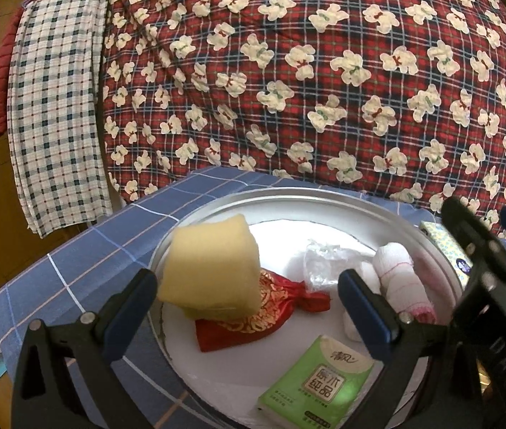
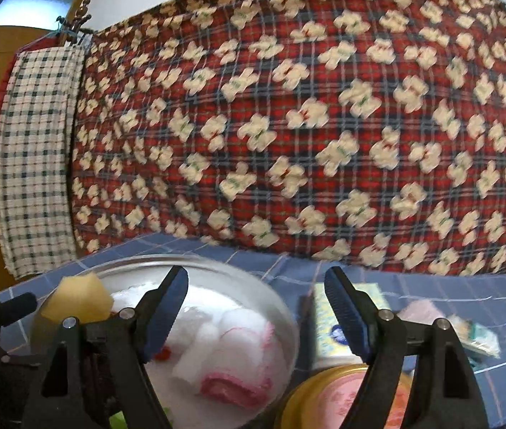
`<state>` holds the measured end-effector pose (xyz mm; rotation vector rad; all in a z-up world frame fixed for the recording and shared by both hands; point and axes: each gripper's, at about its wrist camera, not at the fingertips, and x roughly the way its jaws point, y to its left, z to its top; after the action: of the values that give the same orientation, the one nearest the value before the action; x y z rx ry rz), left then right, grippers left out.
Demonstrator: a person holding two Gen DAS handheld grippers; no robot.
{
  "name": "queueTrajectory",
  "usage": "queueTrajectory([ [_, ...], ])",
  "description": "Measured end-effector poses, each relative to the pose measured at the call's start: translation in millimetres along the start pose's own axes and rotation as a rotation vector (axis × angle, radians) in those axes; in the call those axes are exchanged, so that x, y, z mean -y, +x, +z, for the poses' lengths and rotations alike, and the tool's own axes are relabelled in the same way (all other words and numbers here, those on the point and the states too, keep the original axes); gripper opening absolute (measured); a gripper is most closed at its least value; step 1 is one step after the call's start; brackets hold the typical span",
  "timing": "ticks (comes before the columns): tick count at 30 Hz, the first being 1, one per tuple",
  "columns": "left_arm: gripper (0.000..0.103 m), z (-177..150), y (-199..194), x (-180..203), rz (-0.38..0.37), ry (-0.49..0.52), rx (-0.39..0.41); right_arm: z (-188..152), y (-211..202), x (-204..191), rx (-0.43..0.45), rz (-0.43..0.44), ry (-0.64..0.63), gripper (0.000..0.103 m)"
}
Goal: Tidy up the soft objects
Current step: 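Withdraw both tools from the tray toward the remaining items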
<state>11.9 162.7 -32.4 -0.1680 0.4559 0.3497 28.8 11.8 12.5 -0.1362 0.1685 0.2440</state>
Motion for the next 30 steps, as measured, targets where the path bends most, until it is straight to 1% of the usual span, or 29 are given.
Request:
queueTrajectory([
  [2, 0.102, 0, 0, 0, -0.002, -0.001, 0.004, 1, -3, 5, 0.007, 0.007, 0.019, 0.081],
  [3, 0.103, 0, -1, -1, -0.005, -0.001, 0.006, 1, -4, 8, 0.000, 0.027, 0.037, 0.081],
  [5, 0.103, -1, -3, 0, -0.006, 0.002, 0.012, -1, -1, 13, -0.021, 0.050, 0.064, 0.081],
  [10, 0.103, -3, -8, 6, -0.015, 0.011, 0.020, -5, 7, 30, -0.088, 0.072, 0.130, 0.081],
  [13, 0.103, -4, -11, 13, -0.018, 0.026, 0.023, -9, 6, 37, -0.109, 0.075, 0.125, 0.081],
  [17, 0.103, -5, -14, 23, -0.027, 0.035, 0.026, -13, -6, 48, -0.096, 0.054, 0.041, 0.081],
  [20, 0.103, -7, -16, 33, -0.039, 0.046, 0.024, -15, -13, 61, -0.091, 0.037, 0.012, 0.081],
  [24, 0.103, -9, -22, 46, -0.048, 0.073, 0.039, -17, -17, 86, -0.100, 0.008, 0.025, 0.081],
  [30, 0.103, -12, -29, 66, -0.065, 0.104, 0.042, -17, -27, 125, -0.088, -0.046, 0.052, 0.081],
])
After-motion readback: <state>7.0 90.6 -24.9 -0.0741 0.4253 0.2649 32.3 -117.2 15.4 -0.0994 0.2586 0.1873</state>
